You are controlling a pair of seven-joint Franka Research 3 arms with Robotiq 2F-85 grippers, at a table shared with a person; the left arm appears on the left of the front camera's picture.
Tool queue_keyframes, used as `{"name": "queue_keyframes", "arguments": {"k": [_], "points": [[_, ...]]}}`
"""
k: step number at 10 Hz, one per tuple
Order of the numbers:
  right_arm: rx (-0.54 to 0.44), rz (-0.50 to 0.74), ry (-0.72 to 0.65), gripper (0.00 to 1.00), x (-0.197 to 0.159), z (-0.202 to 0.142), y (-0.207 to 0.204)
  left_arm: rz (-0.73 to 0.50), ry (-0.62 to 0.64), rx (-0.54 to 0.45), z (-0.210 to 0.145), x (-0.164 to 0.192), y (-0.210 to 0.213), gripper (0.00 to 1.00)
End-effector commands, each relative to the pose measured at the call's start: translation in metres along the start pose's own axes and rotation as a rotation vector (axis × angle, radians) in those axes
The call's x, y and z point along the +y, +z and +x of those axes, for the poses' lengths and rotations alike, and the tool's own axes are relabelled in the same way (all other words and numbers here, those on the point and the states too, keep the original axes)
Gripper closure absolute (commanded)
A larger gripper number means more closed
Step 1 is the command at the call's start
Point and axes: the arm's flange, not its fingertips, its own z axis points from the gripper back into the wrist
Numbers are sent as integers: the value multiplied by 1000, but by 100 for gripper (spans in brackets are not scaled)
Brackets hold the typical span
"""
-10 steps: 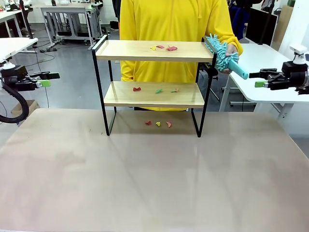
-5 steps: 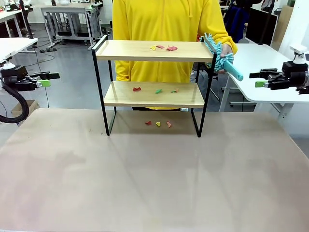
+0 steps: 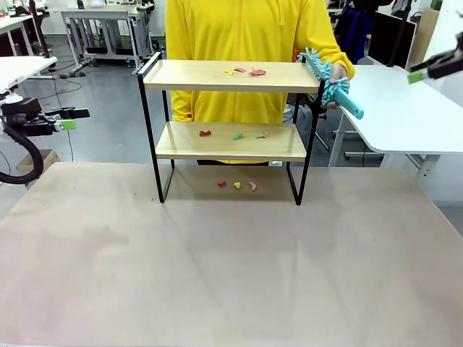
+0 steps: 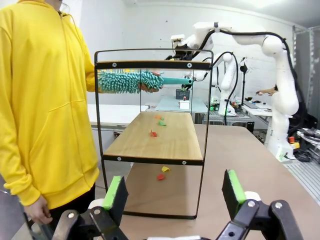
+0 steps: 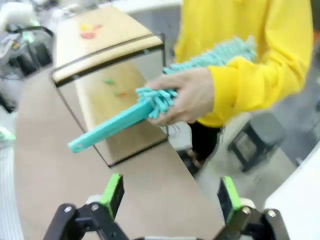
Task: Clean the shelf.
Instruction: Pick up the Duster handed by the human.
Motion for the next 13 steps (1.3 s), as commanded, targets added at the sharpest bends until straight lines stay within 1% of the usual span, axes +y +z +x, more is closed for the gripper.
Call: {"name": "queue_keyframes", "arguments": {"k": [1, 3, 4, 5, 6, 7, 10, 11, 12, 13], "points": [[185, -108, -132, 0, 46, 32, -15, -5, -6, 1, 2, 0, 1, 0], [232, -266, -244, 0, 86, 58, -19, -5, -6, 1, 2, 0, 1, 0], [253, -298, -276, 0, 105, 65, -30, -5, -6, 1, 2, 0, 1, 0], [253, -320, -271, 0, 115, 71, -36, -5, -6, 1, 2, 0, 1, 0], [213, -281, -287, 0, 117, 72, -34, -5, -6, 1, 2, 0, 1, 0], [241, -287, -229, 0, 101, 74, -29, -5, -6, 1, 2, 0, 1, 0], [241, -287, -229, 0, 101, 74, -29, -5, -6, 1, 2, 0, 1, 0], [237, -287, -258, 0, 106, 72, -31, -5, -6, 1, 2, 0, 1, 0], [206, -336, -242, 0, 132, 75, -43, -5, -6, 1, 2, 0, 1, 0], [162, -347, -287, 0, 149, 82, -56, -5, -6, 1, 2, 0, 1, 0]]}}
